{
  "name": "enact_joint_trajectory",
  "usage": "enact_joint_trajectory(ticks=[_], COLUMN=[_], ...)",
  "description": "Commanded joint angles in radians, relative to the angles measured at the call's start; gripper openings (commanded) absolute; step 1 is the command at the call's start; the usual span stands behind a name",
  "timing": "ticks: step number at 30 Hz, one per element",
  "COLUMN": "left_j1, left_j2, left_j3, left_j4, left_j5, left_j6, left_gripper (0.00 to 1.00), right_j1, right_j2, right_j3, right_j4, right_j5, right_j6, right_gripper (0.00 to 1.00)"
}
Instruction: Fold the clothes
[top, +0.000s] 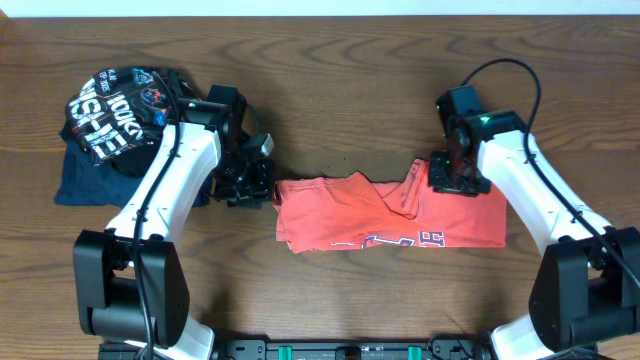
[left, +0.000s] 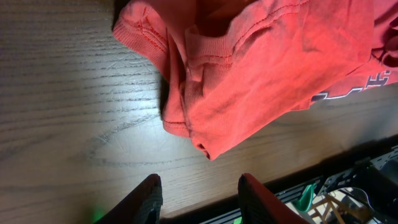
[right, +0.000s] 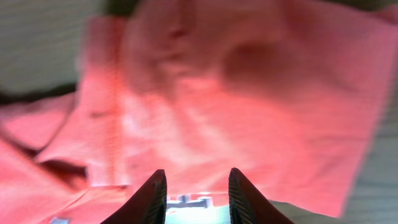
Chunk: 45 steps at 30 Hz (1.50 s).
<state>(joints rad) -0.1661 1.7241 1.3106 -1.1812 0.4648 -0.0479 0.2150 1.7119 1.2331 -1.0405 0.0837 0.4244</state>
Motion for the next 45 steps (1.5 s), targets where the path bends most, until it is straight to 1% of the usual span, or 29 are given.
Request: enact_joint_trajectory(ticks=[1, 5, 6, 7, 9, 10, 12, 13, 14, 15, 16, 20, 24, 27, 28, 29, 30, 31, 32, 37, 42, 45], left_j1=[0.006, 0.006, 0.006, 0.006, 0.006, 0.006, 0.006, 0.006, 0.006, 0.006, 0.006, 0.006, 0.006, 0.006, 0.006, 0.006, 0.006, 0.006, 0.006, 0.006, 0.006, 0.006], left_j2=[-0.019, -0.019, -0.019, -0.019, -0.019, -0.019, -0.019, -0.019, -0.019, -0.019, -0.019, -0.019, -0.019, -0.019, -0.019, -0.019, -0.019, -0.019, -0.019, -0.019, -0.019, -0.019], left_j3=[0.018, 0.018, 0.018, 0.018, 0.018, 0.018, 0.018, 0.018, 0.018, 0.018, 0.018, 0.018, 0.018, 0.018, 0.018, 0.018, 0.018, 0.018, 0.018, 0.018, 0.018, 0.018], left_j4=[-0.005, 0.006, 0.009, 0.010, 0.011, 0.011, 0.014, 0.016, 0.017, 0.018, 0.017, 0.017, 0.017, 0.017, 0.017, 0.017, 0.017, 0.017, 0.017, 0.017, 0.017, 0.017], left_j5=[-0.005, -0.005, -0.005, -0.005, -0.005, -0.005, -0.005, -0.005, -0.005, -0.005, -0.005, -0.005, -0.005, -0.005, -0.005, -0.005, -0.005, -0.005, -0.005, -0.005, -0.005, -0.005], left_j6=[0.015, 0.018, 0.018, 0.018, 0.018, 0.018, 0.018, 0.018, 0.018, 0.018, 0.018, 0.018, 0.018, 0.018, 0.018, 0.018, 0.018, 0.018, 0.018, 0.018, 0.018, 0.018], left_gripper=[0.42, 0.42, 0.42, 0.42, 0.42, 0.42, 0.42, 0.43, 0.43, 0.42, 0.42, 0.42, 0.42, 0.43, 0.43, 0.43, 0.43, 0.43, 0.42, 0.42, 0.42, 0.42], right_j1=[-0.039, -0.055, -0.055, -0.050, -0.034, -0.018, 0.019, 0.039, 0.056, 0.071, 0.086, 0.122, 0.134, 0.141, 0.146, 0.150, 0.153, 0.154, 0.154, 0.138, 0.132, 0.133], right_j2=[0.000, 0.001, 0.001, 0.001, 0.002, 0.002, 0.004, 0.008, 0.010, 0.015, 0.019, 0.053, 0.100, 0.132, 0.142, 0.148, 0.151, 0.151, 0.150, 0.108, 0.048, 0.027], right_j3=[-0.006, -0.006, -0.006, -0.006, -0.006, -0.007, -0.014, -0.021, -0.026, -0.033, -0.041, -0.065, -0.069, -0.069, -0.069, -0.069, -0.069, -0.069, -0.069, -0.065, -0.062, -0.062], right_j4=[0.008, 0.082, 0.109, 0.137, 0.153, 0.141, 0.132, 0.137, 0.138, 0.143, 0.143, 0.166, 0.193, 0.204, 0.206, 0.204, 0.201, 0.192, 0.182, 0.112, 0.090, 0.066], right_j5=[0.093, 0.095, 0.073, 0.014, -0.092, -0.104, -0.097, -0.079, -0.051, -0.022, 0.008, 0.032, 0.031, 0.022, 0.017, 0.017, 0.017, 0.017, 0.017, 0.021, -0.025, -0.061], right_j6=[0.047, 0.046, 0.041, 0.005, -0.040, -0.039, -0.036, -0.030, -0.010, 0.014, 0.045, 0.125, 0.154, 0.155, 0.155, 0.155, 0.155, 0.155, 0.155, 0.153, 0.069, 0.042], right_gripper=[0.30, 0.27, 0.27, 0.27, 0.32, 0.36, 0.41, 0.46, 0.54, 0.58, 0.60, 0.60, 0.59, 0.57, 0.54, 0.43, 0.26, 0.13, 0.02, 0.01, 0.02, 0.02])
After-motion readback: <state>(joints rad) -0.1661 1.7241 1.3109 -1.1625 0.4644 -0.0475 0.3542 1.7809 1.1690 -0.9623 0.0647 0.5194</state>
